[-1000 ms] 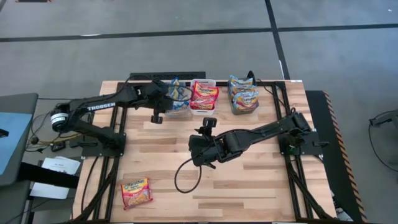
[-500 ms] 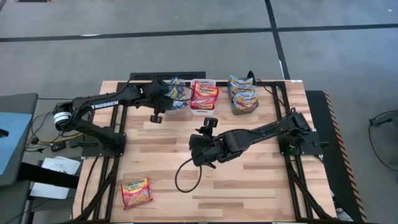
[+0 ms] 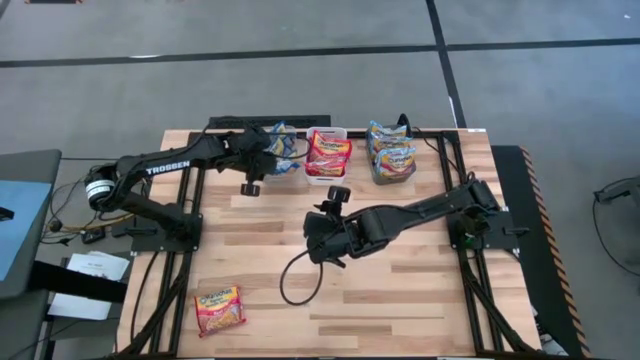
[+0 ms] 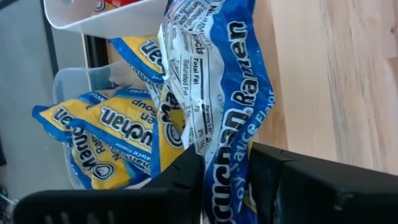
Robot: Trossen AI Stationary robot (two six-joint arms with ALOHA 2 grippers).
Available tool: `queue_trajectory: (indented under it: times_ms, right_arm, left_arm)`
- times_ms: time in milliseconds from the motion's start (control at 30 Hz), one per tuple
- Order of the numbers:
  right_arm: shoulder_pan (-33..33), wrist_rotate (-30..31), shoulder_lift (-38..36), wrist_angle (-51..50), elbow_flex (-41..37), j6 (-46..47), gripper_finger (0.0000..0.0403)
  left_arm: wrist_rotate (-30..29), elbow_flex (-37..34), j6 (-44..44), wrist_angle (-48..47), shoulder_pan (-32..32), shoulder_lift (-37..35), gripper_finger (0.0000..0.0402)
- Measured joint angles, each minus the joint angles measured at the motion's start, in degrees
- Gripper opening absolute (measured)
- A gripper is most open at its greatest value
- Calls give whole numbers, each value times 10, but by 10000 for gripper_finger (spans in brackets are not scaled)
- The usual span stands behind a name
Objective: Sort Maruchan noodles
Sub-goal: Put the blue noodle pack into the transparent bin
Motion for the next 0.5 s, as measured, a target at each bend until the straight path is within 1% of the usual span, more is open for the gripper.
queue_trajectory:
  times_ms: [100,300,500]
  right_arm:
    - [-3,-13,0,0,0,1,166]
    - [-4,-32,0,0,0,2,166]
    - [-4,-34,0,0,0,1,166]
  left_arm:
    - [-1,0,0,0,0,0,88]
    - [-8,-1,-28,5,0,0,125]
    - [-39,-1,-64,16,-1,0,161]
